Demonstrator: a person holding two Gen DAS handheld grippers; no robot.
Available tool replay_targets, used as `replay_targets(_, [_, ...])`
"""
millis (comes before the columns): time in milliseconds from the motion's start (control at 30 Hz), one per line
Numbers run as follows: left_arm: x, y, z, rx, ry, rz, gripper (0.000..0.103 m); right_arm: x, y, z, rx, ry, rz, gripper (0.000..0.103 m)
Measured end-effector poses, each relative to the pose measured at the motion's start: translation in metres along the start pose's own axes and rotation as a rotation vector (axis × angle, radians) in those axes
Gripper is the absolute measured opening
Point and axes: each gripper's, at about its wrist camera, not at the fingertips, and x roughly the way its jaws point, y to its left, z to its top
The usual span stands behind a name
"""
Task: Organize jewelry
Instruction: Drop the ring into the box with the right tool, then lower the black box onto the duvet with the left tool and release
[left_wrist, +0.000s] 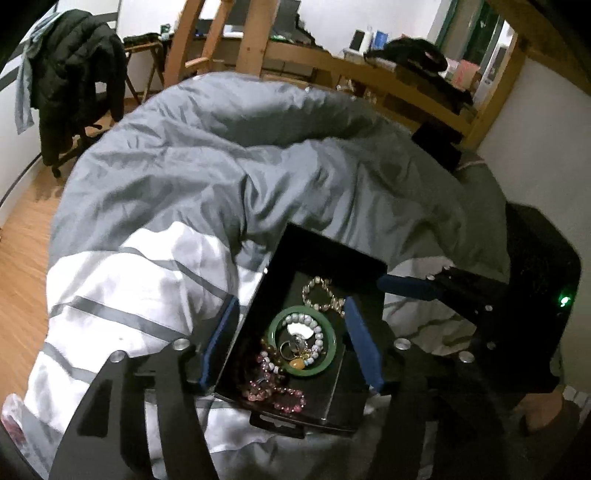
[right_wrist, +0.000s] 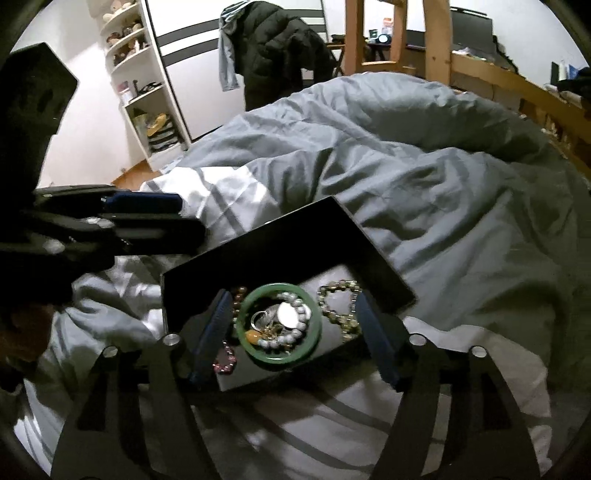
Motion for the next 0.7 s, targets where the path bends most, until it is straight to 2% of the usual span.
replay_targets(67, [-0.014,0.001,0.002,-0.015,-0.039,0.009,0.079,-0.013,-0.002,0.001,0.009,-0.029,-0.034,0.084])
replay_targets(100, [-0.022,0.001,0.003,-0.023,-0.058,0.014,0.082,-0.022,-0.002,0.003,0.015,-0.047,-0.053,0.093])
replay_targets(167, [-0.042,-0.003,0.007,-0.015,-0.116,0.050,0.091,-0.038,-0.001,0.006,0.030,-0.080,-0.087,0.097])
replay_targets(233, [-0.062,-0.011,0.010,0.009,-0.155,0.105,0.091,-0.056,0.004,0.010,0.037,-0.096,-0.098,0.099])
replay_targets(433, [-0.110,-0.027,0.012,0.031,-0.190,0.132,0.092,-0.100,0.028,0.015,0.049,-0.096,-0.142,0.099])
replay_targets(567, [-0.138,-0.037,-0.001,0.075,-0.188,0.187,0.092,-0.121,0.044,0.009,0.112,-0.054,-0.145,0.099])
replay_targets(700, [-0.156,-0.034,-0.022,0.077,-0.183,0.246,0.092,-0.124,0.060,-0.005,0.161,0.009,-0.167,0.099])
